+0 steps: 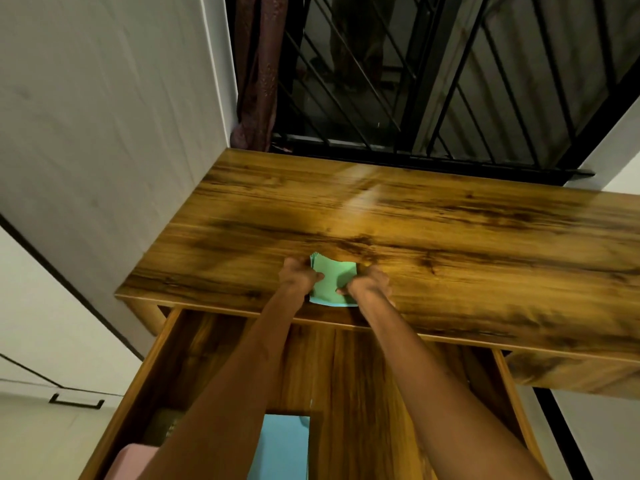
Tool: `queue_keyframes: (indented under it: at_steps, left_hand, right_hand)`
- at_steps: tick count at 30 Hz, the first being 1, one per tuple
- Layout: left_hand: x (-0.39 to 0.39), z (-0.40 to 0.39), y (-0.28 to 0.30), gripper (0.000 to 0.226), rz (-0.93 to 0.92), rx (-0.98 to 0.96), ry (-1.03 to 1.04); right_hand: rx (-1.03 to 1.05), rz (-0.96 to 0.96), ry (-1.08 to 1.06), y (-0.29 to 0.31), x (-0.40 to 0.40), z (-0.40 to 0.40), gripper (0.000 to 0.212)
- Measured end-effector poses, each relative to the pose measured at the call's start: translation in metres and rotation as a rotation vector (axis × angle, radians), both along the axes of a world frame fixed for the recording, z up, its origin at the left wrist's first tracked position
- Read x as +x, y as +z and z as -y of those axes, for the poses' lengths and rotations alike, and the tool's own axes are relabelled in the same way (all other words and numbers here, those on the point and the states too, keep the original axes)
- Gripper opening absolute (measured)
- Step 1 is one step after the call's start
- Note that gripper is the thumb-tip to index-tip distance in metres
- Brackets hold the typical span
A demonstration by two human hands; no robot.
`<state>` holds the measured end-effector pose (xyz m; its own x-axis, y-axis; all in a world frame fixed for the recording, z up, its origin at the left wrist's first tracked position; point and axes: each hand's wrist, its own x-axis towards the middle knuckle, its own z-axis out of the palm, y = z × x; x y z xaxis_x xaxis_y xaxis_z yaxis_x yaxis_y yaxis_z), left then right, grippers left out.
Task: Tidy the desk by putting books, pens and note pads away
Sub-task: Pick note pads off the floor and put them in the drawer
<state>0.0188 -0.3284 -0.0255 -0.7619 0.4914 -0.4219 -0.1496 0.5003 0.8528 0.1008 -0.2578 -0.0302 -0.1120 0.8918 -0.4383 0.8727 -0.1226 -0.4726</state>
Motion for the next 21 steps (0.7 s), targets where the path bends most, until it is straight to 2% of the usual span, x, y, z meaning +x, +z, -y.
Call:
queue_keyframes:
  at_steps: [2, 4, 8, 12, 17, 21]
  left_hand:
    - [-0.003, 0.002, -0.004, 0.041, 0.035, 0.010, 0.011]
    - [-0.006, 0.003, -0.007, 0.037, 0.068, 0.035, 0.037]
    - [-0.007, 0.010, -0.013, 0.037, 0.093, 0.133, 0.016]
    - [0.000, 0.032, -0.008, 0.035, 0.145, 0.227, -0.012]
    - [0.013, 0.079, 0.006, 0.033, 0.216, 0.259, -0.087]
    - [0.018, 0.121, 0.016, 0.013, 0.219, 0.168, -0.158]
  right_hand:
    - [-0.005, -0.005, 0.010, -0.005, -0.002, -0.003, 0.073]
    - [-0.042, -0.095, -0.010, -0.007, 0.001, -0.006, 0.065]
    - [-0.317, -0.476, -0.074, 0.010, 0.024, -0.011, 0.030]
    - [-0.337, -0.639, -0.027, 0.021, 0.048, -0.011, 0.005]
    - [-0.316, -0.648, 0.067, 0.015, 0.065, 0.018, 0.013]
    - [-0.329, -0.655, 0.124, 0.013, 0.078, 0.059, 0.014]
